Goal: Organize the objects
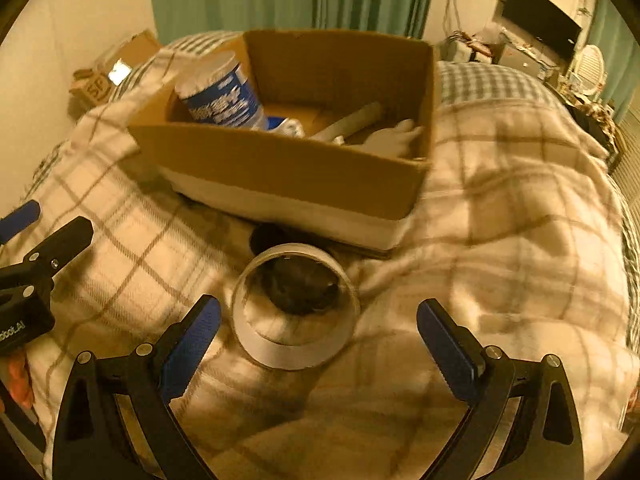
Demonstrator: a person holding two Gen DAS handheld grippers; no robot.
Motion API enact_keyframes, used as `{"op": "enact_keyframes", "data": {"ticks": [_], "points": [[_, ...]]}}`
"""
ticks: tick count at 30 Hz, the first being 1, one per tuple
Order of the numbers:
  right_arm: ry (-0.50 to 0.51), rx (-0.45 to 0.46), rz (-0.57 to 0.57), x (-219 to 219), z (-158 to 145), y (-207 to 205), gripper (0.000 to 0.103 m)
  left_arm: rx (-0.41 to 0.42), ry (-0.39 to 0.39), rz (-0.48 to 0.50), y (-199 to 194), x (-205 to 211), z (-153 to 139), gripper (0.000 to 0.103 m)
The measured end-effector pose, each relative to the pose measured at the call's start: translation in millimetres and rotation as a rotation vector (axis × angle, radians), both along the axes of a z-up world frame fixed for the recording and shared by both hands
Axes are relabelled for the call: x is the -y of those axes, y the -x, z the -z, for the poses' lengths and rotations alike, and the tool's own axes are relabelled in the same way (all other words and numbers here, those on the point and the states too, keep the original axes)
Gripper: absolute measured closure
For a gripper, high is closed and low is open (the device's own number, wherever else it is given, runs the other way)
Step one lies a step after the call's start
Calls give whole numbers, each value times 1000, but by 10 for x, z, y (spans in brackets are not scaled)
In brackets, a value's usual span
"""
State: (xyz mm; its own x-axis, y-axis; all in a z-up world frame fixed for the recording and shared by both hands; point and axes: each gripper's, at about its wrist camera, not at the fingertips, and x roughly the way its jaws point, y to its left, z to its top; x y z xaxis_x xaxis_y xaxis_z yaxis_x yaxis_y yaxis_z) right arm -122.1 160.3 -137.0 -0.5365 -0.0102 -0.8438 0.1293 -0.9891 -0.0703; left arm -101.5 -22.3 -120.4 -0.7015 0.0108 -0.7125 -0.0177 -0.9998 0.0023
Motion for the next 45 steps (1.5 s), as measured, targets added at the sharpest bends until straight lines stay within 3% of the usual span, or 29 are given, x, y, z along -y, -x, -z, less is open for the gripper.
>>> {"op": "enact_keyframes", "data": {"ticks": [6,7,9,10,13,17,23,26,29,35,42,45], "points": [[-27,86,-29,107,236,150,5,14,-3,-3,23,16,28,0],[-29,99,-26,103,267,169,7,16,-2,-3,24,15,31,0],[-21,114,-27,83,296,172,24,16,2,-3,22,13,31,0],[-12,116,-33,75,295,165,24,16,4,-4,17,13,28,0],[14,91,-36,29,218,107,25,17,12,-10,16,7,17,0],[14,4,-26,-111,-110,-108,25,12,2,1,13,-75,-55,0],[-47,-144,98,-543,-614,-254,25,28,-41,86,81,-506,-83,0],[-50,-166,135,-685,-722,-211,25,46,-59,113,124,-721,-14,0],[-40,-169,154,-828,-700,-217,25,89,-56,147,193,-967,136,0],[7,-145,156,-936,-503,-152,25,124,39,238,229,-1369,357,0],[28,-135,156,-959,-424,-115,25,149,12,279,360,-1540,481,0],[32,-137,158,-960,-422,-120,25,161,-10,287,451,-1554,581,5]]}}
